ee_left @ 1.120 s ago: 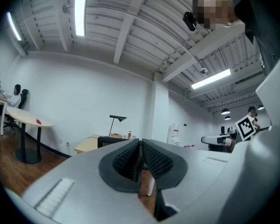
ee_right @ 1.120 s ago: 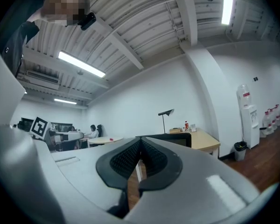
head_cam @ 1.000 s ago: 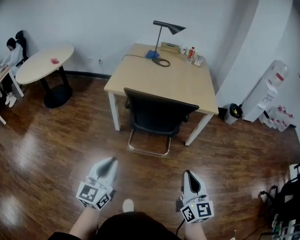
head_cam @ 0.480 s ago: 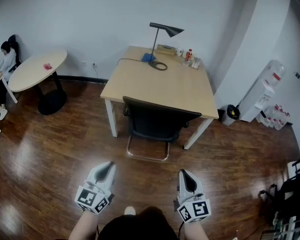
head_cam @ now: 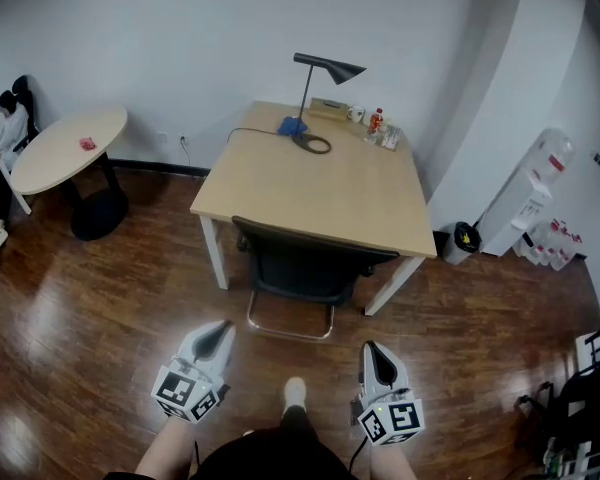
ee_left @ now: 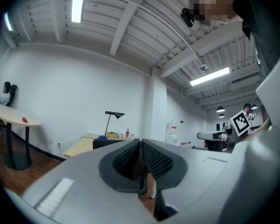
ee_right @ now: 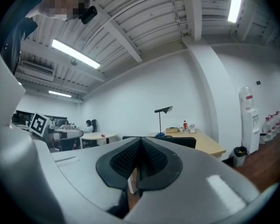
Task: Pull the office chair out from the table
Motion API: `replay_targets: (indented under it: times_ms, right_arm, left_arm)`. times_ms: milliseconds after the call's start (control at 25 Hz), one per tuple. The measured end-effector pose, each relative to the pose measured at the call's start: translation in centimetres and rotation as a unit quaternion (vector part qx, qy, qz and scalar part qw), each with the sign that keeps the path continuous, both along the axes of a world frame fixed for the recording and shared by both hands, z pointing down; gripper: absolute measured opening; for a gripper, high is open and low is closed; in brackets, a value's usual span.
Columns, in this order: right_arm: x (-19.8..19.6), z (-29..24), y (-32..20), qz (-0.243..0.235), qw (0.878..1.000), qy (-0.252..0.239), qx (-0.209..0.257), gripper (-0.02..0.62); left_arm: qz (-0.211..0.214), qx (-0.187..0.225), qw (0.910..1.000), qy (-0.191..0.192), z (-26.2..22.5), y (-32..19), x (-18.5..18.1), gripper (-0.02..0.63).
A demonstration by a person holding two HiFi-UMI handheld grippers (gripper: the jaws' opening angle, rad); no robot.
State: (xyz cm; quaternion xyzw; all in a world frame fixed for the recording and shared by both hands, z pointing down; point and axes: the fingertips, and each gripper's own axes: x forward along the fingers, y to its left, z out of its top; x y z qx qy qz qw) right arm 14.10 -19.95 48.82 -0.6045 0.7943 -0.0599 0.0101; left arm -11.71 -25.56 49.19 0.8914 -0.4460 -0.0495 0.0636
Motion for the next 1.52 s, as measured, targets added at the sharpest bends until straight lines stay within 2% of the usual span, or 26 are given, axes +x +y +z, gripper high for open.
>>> replay_targets:
  times_ms: [200,400,520,640,760,840,960,1040,1200,1320,1440,1520]
  right_arm:
    - [2.0,0.3,-5.9,-0.015,1.0,0.011,0.003,0.022]
    - [1.8,1.4,-11.8,-0.059,0.997,0.05,-0.005,0.133]
    - [1.8,2.0,-14.6,-0.085,0.993,0.087,-0.012,0.203]
    - [2.1,3.5,-16.8,-0.106,0.985,0.133,-0.025,0.237]
    - [2.7,4.8,-19.2,-0.126,0.977,0.171,-0.029,0.272]
    - [3.1,5.1,-20.6,-0.139,0.967,0.21,-0.027,0.296]
    - [3.3,5.4,-21.8,-0.168,0.945,0.278,-0.029,0.322]
    - [2.9,6.0,-22.4,-0.201,0.927,0.316,-0.037,0.336]
    - [2.4,8.0,-23.7,-0.248,0.889,0.379,-0.059,0.344]
    - [1.8,8.6,-24.1,-0.257,0.863,0.432,-0.059,0.342]
    - [1.9,9.3,-25.2,-0.258,0.835,0.48,-0.07,0.341]
    - [2.0,9.8,-25.7,-0.261,0.822,0.499,-0.081,0.339]
  left_arm:
    - [-0.014,0.003,0.9998,-0.012,-0.1,-4.8,1.8,0.021]
    - [0.02,0.01,0.9995,-0.024,-0.8,-8.5,4.5,0.021]
    - [0.047,0.014,0.9971,-0.059,-0.4,-11.1,6.7,0.023]
    - [0.067,0.037,0.9886,-0.13,0.5,-13.8,9.3,0.081]
    - [0.092,0.054,0.973,-0.205,1.3,-16.2,11.8,0.152]
    - [0.109,0.06,0.9643,-0.234,2.0,-17.6,13.1,0.184]
    - [0.127,0.066,0.9558,-0.257,2.5,-19.4,14.3,0.21]
    - [0.141,0.071,0.9423,-0.295,3.3,-20.1,14.9,0.21]
    - [0.187,0.081,0.8982,-0.389,5.6,-20.9,16.8,0.228]
    - [0.211,0.088,0.8687,-0.439,6.9,-21.4,17.6,0.233]
    - [0.216,0.103,0.8451,-0.478,7.3,-22.4,17.5,0.233]
    - [0.221,0.107,0.8279,-0.504,7.8,-23.1,17.1,0.233]
